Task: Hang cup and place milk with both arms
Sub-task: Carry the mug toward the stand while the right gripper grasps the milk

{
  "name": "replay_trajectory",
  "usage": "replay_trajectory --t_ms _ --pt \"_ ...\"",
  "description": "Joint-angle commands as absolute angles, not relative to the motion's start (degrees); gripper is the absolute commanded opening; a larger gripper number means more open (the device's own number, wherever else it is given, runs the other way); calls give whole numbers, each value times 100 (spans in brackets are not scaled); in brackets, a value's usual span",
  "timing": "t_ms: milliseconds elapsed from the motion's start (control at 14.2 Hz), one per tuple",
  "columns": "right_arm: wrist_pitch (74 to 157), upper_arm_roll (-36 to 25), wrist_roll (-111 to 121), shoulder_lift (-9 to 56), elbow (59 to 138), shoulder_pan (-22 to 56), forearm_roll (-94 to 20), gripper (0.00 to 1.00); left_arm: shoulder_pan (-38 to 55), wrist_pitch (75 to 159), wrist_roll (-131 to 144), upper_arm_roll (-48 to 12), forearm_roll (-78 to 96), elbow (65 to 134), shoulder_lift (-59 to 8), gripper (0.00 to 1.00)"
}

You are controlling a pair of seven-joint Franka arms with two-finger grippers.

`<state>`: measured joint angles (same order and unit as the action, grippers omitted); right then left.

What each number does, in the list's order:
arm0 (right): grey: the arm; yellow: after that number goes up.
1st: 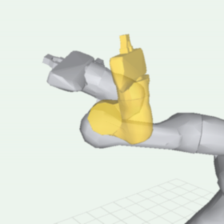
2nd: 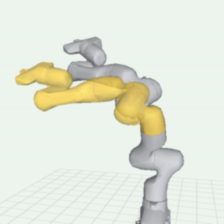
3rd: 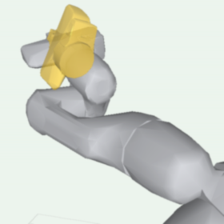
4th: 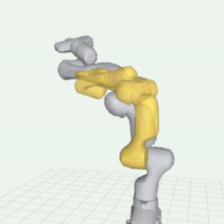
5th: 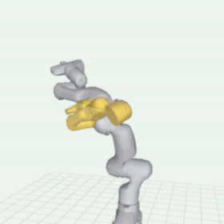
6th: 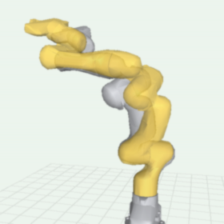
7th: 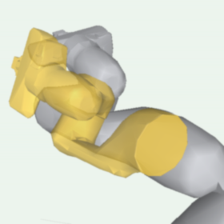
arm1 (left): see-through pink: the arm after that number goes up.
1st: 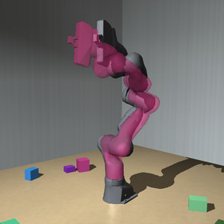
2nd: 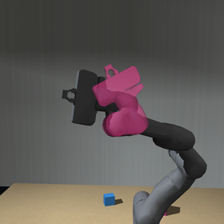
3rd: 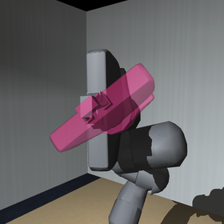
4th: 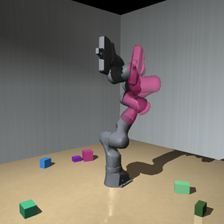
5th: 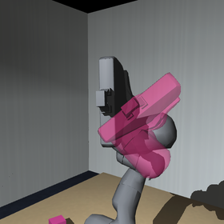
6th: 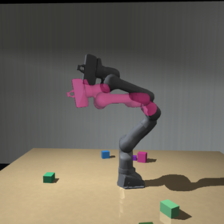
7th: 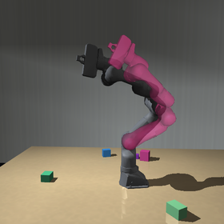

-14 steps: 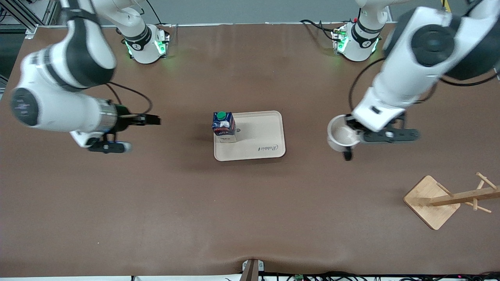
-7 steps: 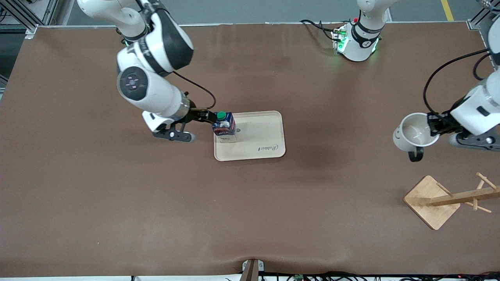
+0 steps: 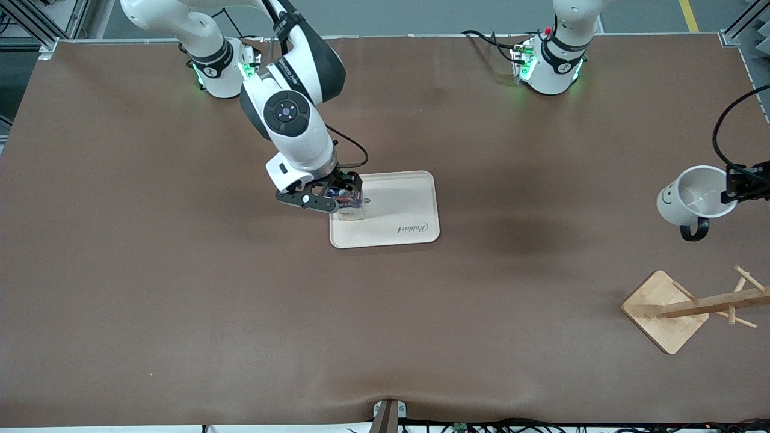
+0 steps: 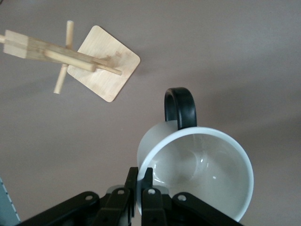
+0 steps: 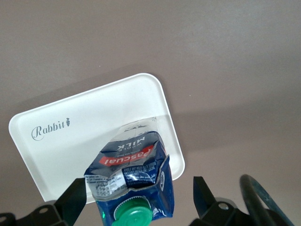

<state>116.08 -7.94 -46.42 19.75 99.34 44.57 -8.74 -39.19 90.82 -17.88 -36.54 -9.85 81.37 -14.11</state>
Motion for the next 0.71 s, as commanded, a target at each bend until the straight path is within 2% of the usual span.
replay_trajectory --t_ms 0,353,424,565,636 --pt "11680 -853 -4764 2039 9932 4640 -756 100 -4087 9272 -2205 -3700 -888 8086 -1608 0" --pt "12101 -853 -4772 2136 10238 4755 -756 100 -4096 9763 -2776 -3542 -896 8042 -1793 0" --pt "12233 -853 -4781 2136 10326 4798 -756 84 -4096 9878 -2864 -3507 -896 8042 -1863 0" --pt "12217 -853 -4938 2136 10284 4799 -756 18 -4096 10071 -3005 -3428 -888 8042 -1898 0" --pt "12208 -861 -5000 2118 10231 4799 -756 1 -4096 10107 -3049 -3428 -888 8033 -1942 0"
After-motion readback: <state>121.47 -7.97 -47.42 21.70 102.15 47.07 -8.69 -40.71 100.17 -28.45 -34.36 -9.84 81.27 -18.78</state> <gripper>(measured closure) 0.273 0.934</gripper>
